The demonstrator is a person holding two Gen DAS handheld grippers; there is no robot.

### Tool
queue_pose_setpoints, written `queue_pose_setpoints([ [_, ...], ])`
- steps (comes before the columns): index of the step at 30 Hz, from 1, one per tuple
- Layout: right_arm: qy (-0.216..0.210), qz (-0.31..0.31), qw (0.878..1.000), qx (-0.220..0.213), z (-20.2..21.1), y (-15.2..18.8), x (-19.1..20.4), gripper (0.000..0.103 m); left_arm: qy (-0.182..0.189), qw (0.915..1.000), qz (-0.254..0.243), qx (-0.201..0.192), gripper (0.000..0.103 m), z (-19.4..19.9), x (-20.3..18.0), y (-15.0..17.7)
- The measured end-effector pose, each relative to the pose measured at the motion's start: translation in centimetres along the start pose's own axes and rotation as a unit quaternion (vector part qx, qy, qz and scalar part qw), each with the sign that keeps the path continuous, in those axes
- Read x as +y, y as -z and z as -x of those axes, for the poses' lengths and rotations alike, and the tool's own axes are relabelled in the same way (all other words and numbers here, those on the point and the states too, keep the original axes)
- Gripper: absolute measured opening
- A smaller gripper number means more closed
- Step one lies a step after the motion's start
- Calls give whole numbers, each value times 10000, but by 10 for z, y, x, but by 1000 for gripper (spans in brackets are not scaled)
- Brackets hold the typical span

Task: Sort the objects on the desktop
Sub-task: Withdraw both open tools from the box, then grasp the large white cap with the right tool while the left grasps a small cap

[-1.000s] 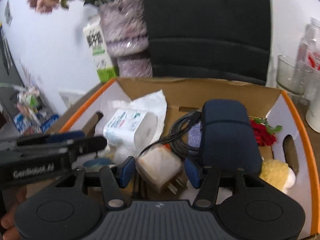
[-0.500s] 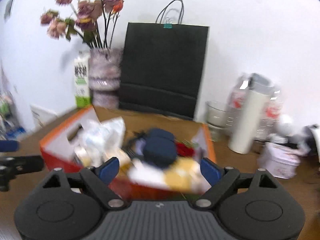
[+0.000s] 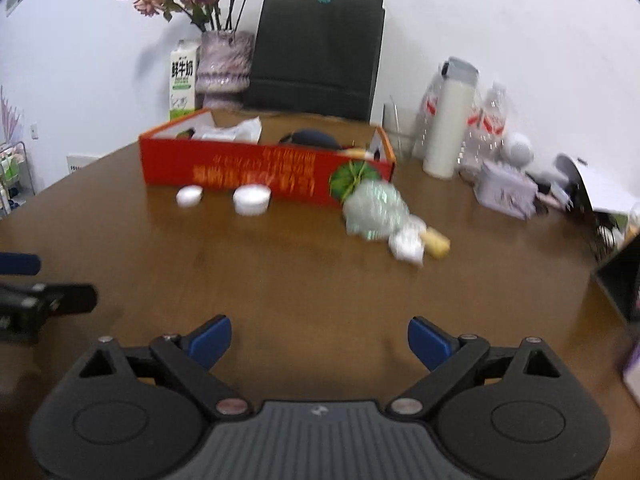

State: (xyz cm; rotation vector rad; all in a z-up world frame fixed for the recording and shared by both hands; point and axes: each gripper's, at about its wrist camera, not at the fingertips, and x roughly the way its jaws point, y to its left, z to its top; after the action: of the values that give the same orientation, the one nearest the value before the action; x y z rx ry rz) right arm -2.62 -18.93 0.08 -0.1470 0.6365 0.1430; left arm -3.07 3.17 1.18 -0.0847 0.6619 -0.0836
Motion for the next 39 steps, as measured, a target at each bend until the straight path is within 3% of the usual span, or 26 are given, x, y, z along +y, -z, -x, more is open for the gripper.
queue_pose_setpoints([
  [7,-41,-81,9999,-77,20,32,11,98,-117,9998,-167,54,103,3,-3,14],
  [10,-71,-161,9998,-2,17,36,9,98,-69,9999,1,91,103,3,2,15],
  [20,-9,-799,9961,-376,22,42,-4,99,-125,9999,-68,74,103,1,-2,15],
  [26,-265,-816,9963,-65,13,28,-10,98,36,9999,-73,118,103,-11,6,-1],
  [29,-433,-922,9946,-209,5,9,-21,98,-118,9995,-298,-54,103,-25,8,-20],
  [31,-302,-737,9963,-330,-4,-6,-23,98,-70,9990,-397,-179,103,-39,12,-40],
  [32,-220,-680,9968,-356,-10,-13,-25,97,-15,9988,-439,-204,100,-48,13,-50],
  [34,-234,-682,9971,-259,-25,-29,-27,83,106,9980,-554,-278,92,-66,15,-72],
  [36,-578,-718,9955,-209,-40,-47,-27,82,132,9971,-720,-223,85,-93,12,-91],
  [39,-996,-471,9937,-190,-76,-72,-11,79,219,9951,-963,-19,65,-133,6,-107],
])
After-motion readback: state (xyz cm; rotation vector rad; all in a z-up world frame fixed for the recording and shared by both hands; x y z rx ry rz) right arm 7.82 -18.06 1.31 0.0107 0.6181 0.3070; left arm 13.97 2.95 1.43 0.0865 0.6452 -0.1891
